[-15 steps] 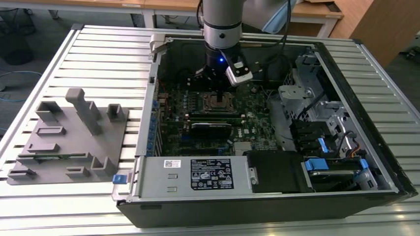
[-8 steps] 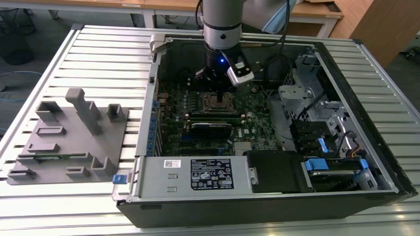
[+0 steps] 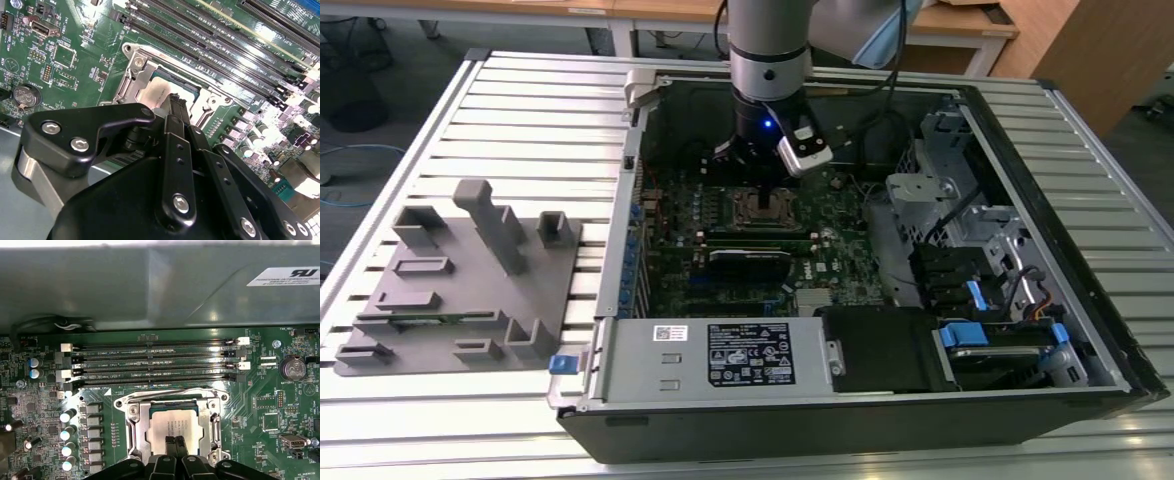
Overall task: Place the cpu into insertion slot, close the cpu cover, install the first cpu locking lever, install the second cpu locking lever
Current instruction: 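Install the second cpu locking lever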
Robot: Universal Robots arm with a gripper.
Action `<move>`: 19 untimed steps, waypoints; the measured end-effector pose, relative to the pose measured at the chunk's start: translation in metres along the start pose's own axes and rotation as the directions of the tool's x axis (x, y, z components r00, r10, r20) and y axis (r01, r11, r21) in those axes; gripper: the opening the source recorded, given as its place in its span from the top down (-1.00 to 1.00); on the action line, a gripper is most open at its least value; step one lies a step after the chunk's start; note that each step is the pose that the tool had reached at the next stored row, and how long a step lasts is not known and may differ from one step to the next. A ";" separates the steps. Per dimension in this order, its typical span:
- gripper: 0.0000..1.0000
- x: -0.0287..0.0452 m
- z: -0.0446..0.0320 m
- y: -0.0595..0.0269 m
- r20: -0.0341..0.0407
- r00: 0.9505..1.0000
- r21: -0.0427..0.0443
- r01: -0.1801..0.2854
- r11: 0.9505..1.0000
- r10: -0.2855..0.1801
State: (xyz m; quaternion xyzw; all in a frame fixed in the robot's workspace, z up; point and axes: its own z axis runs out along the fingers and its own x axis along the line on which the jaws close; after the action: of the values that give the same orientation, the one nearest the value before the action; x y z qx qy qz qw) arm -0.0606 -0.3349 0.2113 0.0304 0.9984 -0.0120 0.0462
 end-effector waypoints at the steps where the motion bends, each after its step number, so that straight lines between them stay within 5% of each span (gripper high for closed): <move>1: 0.79 0.0000 0.0000 0.0000 0.000 1.000 0.000 0.000 1.000 0.000; 19: 0.79 -0.0006 -0.0070 -0.0002 0.000 1.000 0.000 0.000 1.000 0.000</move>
State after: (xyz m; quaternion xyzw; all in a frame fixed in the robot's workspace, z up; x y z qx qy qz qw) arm -0.0607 -0.3349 0.2183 0.0304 0.9984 -0.0120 0.0462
